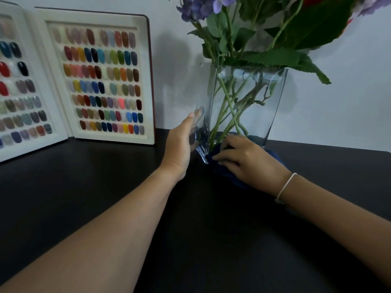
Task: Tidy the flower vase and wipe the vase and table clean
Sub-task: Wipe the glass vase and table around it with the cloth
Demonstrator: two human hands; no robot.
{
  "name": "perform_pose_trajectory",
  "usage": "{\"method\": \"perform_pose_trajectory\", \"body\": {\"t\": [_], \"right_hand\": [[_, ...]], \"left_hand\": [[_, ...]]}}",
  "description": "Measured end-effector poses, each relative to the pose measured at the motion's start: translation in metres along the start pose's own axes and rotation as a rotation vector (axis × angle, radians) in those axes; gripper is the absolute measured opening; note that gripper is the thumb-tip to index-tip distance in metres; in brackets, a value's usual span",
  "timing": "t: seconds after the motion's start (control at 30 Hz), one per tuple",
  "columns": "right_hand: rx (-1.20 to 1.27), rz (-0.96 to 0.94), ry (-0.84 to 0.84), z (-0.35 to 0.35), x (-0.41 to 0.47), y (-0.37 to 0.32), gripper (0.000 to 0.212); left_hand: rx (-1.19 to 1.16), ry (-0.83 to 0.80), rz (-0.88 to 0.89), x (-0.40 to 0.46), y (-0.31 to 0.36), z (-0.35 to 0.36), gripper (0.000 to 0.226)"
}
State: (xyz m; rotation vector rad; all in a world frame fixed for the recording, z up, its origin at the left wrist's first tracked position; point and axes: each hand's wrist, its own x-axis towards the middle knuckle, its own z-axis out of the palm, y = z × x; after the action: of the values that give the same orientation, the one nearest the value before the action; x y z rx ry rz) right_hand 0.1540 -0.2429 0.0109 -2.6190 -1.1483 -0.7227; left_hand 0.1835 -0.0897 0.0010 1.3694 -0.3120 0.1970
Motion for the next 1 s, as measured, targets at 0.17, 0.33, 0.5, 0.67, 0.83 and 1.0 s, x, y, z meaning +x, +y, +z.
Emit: {"method": "perform_pose_trajectory", "body": {"t": [0.17,0.33,0.5,0.67,0.83,1.0], "right_hand": [[0.014,0.018,-0.047,-0.001,0.002,0.001,0.016],[-0.012,0.009,-0.092,-0.002,0.001,0.002,0.018],[-0.090,0.085,-0.116,-0.006,-0.012,0.015,0.018],[-0.057,0.316,-0.086,-0.023,-0.041,0.040,0.020],[-0.030,0.416,-0.148,-0.030,-0.055,0.042,0.031],[0.007,0.450,-0.199,-0.030,-0.057,0.037,0.045]], "left_hand": [[-0.008,-0.002,0.003,-0.001,0.002,0.000,0.039],[-0.007,-0.016,0.002,-0.001,0.001,-0.001,0.039],[-0.020,-0.011,0.009,-0.002,0.001,-0.001,0.037],[-0.033,-0.005,0.012,-0.002,0.001,0.000,0.030],[-0.039,-0.008,0.015,-0.002,0.001,0.001,0.028],[-0.040,-0.001,0.014,-0.001,0.001,0.002,0.029]]}}
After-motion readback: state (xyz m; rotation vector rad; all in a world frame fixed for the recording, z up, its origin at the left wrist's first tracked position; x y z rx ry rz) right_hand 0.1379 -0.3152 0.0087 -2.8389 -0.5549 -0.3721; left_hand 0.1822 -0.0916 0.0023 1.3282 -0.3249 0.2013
